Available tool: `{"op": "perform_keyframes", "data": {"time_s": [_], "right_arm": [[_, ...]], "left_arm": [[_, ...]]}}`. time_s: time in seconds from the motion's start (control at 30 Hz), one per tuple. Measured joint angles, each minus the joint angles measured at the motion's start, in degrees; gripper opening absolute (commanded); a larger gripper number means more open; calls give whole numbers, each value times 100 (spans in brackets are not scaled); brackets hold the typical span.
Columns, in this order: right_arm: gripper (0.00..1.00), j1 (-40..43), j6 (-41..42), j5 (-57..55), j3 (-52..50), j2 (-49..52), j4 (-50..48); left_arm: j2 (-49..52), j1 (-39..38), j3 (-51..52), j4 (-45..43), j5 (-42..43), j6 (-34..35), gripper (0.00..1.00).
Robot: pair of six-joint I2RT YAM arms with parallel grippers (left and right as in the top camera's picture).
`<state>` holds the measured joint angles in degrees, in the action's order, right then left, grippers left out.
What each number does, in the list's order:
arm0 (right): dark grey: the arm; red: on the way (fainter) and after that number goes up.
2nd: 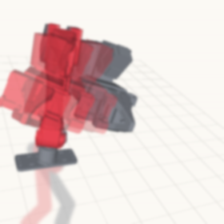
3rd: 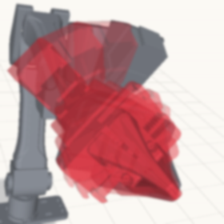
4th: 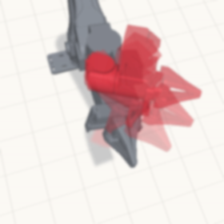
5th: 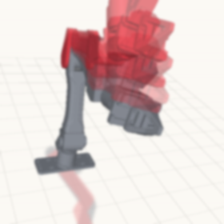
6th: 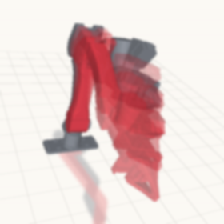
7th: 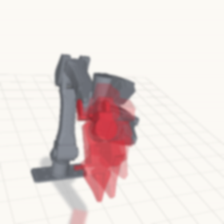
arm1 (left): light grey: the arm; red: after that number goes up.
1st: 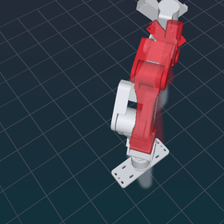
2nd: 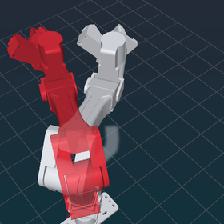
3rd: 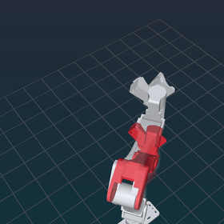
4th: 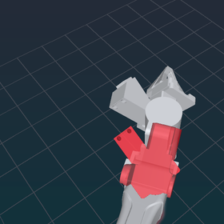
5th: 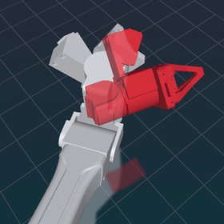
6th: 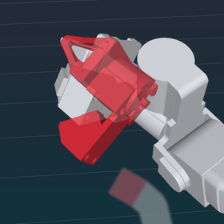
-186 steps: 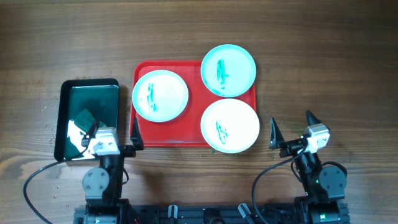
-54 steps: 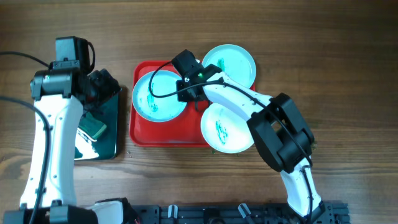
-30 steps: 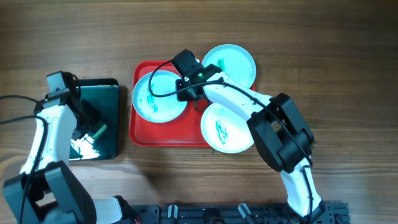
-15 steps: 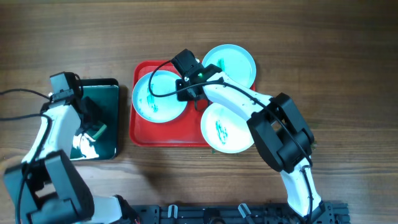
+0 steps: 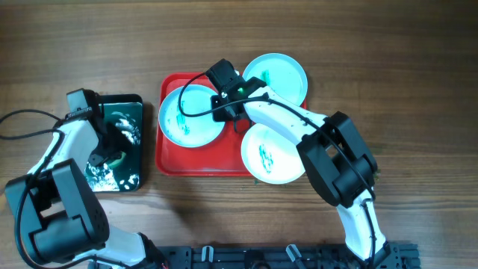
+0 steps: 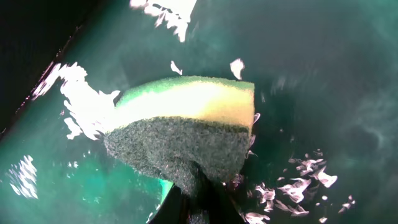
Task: Clean dirty plates on tray and stack at the side
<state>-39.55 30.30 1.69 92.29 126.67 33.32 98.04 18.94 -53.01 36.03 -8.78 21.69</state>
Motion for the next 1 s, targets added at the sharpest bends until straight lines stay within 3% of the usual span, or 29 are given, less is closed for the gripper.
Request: {"op": "perform_keyframes", "data": {"time_s": [0.23,0.5,0.63,0.83,1.0], "right_arm": [[4,50,-332,284,0,0,13],[4,205,-636,1097,13,-2,485],[4,352,-546,1342,11,-2,525],[4,719,-444,2173,-435,-2,-369],[4,800,-492,2485,-540,-2,-531]], "left_arm": [[-767,-160,-671,555,608,-175,4],[-1224,-1692,-850,308,1296,-636,4],[-870,-2081,-850,-11,1338,-442,4],[103,-2601,-850,-448,1335,-162,4],[708,-3005,-879,-664,994,37,4]]}}
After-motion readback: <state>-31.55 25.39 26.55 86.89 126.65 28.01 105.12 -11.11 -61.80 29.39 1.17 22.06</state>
